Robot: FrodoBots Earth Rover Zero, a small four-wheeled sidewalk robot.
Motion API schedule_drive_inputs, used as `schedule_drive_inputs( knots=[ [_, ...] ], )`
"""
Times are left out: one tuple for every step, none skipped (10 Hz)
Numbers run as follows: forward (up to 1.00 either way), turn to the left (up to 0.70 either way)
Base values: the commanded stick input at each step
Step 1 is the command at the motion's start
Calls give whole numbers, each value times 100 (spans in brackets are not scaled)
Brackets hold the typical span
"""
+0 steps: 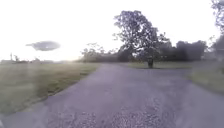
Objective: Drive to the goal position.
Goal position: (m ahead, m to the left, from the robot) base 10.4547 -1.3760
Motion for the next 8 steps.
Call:
schedule_drive_inputs(
  knots=[
    [70,0],
    [70,0],
    [70,0],
    [70,0],
    [70,0],
    [70,0],
    [70,0],
    [70,0]
  ],
)
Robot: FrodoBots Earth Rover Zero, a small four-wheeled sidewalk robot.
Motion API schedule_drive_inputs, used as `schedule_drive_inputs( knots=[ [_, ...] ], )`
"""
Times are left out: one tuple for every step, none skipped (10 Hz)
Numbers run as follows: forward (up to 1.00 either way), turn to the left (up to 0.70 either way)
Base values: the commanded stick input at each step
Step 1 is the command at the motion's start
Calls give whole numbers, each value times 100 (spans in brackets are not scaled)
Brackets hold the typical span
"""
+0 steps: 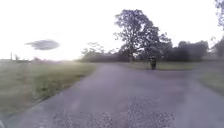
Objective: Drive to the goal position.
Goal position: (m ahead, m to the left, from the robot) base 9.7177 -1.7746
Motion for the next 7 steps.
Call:
schedule_drive_inputs(
  knots=[
    [70,0],
    [70,0],
    [70,0],
    [70,0],
    [70,-14],
    [70,-14],
    [70,-13]
  ],
)
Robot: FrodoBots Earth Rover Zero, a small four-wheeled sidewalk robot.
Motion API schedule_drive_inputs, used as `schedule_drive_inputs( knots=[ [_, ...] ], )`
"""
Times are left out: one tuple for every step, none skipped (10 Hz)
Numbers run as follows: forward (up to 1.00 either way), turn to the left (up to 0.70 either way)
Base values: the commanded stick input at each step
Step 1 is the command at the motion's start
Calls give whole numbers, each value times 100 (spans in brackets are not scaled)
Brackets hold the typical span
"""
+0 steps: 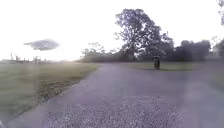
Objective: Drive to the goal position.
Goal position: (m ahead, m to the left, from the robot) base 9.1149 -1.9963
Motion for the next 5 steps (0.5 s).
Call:
schedule_drive_inputs(
  knots=[
    [70,-8],
    [70,-4],
    [70,0],
    [70,0],
    [70,0]
  ],
)
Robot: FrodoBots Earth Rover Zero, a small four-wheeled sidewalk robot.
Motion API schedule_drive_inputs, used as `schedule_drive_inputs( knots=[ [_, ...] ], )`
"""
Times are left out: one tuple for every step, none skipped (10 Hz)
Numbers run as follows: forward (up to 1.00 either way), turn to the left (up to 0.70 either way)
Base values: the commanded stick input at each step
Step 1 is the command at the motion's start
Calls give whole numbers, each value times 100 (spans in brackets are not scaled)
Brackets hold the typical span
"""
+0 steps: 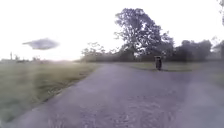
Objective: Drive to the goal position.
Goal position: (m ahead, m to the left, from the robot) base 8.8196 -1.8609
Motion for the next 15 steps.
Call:
schedule_drive_inputs(
  knots=[
    [70,0],
    [70,0],
    [70,0],
    [70,0],
    [70,0],
    [70,0],
    [70,0],
    [70,-4],
    [70,-9],
    [70,-13],
    [70,-7],
    [70,-2],
    [70,0],
    [70,0],
    [70,0]
  ],
)
